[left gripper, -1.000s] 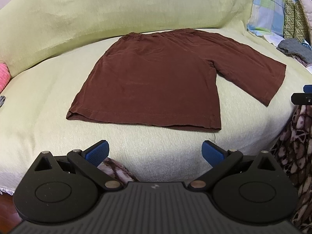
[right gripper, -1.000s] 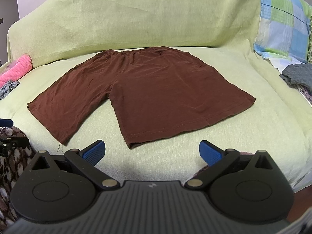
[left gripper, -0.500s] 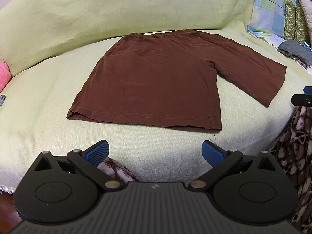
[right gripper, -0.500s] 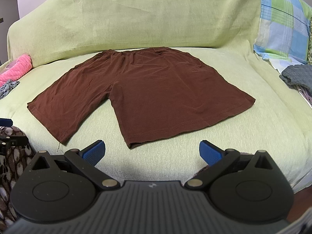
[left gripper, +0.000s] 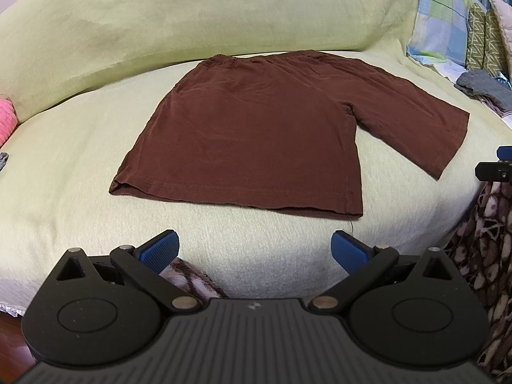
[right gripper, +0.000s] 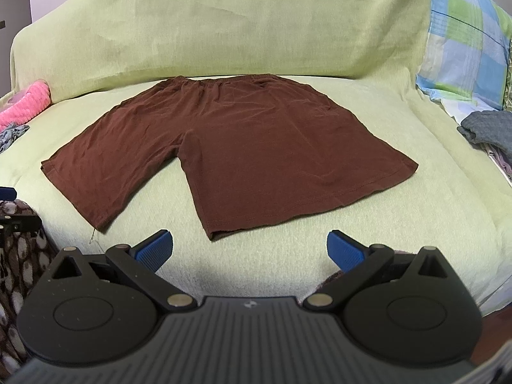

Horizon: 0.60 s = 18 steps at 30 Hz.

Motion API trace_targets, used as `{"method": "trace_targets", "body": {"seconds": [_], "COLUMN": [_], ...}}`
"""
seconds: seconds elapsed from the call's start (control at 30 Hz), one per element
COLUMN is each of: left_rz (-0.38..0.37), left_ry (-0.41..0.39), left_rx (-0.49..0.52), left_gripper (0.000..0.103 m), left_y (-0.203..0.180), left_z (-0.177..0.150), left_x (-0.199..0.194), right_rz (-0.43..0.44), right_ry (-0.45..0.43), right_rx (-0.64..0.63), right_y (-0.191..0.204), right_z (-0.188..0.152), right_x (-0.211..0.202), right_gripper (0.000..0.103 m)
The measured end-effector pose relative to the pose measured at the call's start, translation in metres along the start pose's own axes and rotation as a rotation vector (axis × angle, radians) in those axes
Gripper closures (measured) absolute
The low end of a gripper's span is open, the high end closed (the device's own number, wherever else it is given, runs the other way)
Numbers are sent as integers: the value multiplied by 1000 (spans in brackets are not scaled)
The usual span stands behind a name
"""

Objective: Fold clothes

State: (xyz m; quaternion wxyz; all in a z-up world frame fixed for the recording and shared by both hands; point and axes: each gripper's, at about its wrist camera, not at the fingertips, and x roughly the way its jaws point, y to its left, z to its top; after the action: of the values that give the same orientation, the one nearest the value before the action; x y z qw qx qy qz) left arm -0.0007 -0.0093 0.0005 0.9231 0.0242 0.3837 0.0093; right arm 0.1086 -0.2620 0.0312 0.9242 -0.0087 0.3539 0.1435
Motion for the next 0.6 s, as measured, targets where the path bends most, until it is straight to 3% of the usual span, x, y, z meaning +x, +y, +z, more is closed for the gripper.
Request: {"method": "trace_targets", "body": {"seconds": [0.6], "left_rz": [-5], "left_ry": [0], "left_rx": [-20], "left_gripper": [1], "left_y": [1], "left_z": [1], "left_x": [-1], "right_rz": [11], "right_ry": [14], "right_rx": [13], "right_y": [-4], "right_z": [0], "right_x": [3], "right_gripper": [1]}}
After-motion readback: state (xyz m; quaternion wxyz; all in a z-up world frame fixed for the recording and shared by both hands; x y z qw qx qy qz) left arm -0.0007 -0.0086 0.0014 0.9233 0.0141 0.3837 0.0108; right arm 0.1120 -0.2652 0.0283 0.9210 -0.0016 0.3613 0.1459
